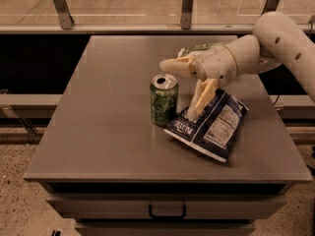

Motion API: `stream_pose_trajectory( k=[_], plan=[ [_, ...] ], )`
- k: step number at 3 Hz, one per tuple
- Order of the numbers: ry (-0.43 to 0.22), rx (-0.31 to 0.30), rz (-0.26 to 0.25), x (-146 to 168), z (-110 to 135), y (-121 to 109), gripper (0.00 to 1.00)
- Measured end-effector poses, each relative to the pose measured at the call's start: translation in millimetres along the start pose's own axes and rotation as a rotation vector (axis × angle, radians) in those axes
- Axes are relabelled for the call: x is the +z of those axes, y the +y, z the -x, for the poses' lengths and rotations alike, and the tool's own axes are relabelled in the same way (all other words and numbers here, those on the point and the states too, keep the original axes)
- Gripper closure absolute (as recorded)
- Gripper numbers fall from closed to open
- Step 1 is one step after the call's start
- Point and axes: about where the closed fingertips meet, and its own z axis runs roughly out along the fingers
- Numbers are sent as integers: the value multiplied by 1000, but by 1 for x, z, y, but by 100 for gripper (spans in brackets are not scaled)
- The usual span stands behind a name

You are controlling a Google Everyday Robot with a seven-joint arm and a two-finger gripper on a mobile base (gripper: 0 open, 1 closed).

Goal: Move green can near blue chip bag

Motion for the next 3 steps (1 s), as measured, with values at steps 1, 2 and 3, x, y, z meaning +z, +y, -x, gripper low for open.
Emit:
stream_pose_trajectory(
  k=[1, 2, 3],
  plan=[
    [10, -11, -33, -13, 1, -3, 0],
    [16, -34, -71, -31, 4, -5, 0],
    [16, -36, -73, -31, 4, -5, 0]
  ],
)
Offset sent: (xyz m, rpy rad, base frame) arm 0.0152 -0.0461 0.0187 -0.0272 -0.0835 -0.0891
